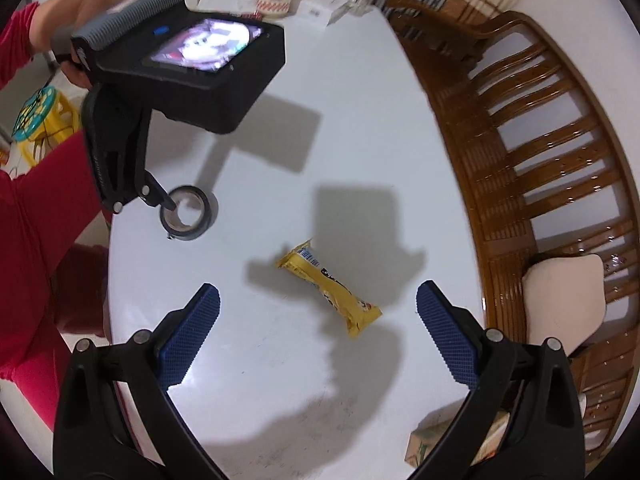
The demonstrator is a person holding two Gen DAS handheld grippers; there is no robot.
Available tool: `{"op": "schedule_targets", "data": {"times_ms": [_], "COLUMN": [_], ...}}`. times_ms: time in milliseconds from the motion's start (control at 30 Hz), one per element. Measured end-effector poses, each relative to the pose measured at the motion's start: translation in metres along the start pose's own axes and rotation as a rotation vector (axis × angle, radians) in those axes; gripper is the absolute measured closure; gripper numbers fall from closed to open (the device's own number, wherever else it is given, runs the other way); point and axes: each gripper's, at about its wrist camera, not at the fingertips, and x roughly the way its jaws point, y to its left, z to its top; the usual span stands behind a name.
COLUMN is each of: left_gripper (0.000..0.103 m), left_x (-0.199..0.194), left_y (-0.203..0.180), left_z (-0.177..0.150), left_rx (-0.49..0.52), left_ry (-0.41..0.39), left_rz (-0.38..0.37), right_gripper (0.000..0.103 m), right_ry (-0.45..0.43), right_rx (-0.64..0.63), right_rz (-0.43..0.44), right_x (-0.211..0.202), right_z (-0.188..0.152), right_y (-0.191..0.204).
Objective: Collect trash
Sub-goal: 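Grasp the black tape roll with the left gripper while the right grasps the yellow snack bar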
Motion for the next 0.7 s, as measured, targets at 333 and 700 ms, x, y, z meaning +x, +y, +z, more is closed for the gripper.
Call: {"op": "schedule_targets", "data": {"times_ms": [333,700], "left_gripper": [0.018,0.038], "left_x": [0.024,0.017], "left_y": [0.005,-0.016], "left_z": [-0.004,-0.009], "left_rx": [0.005,0.076], "left_ry": [0.034,-0.013], "left_rz": [0.018,0.080], "right_gripper": [0.007,0.019], "right_ry": [0.155,0.206], "right_rx": [-0.070,0.066], "right_rz": [0.093,0.157], "right_x": [0.092,0.129], "right_z": [0.006,0.005], "right_y": [-0.007,-0.029]}}
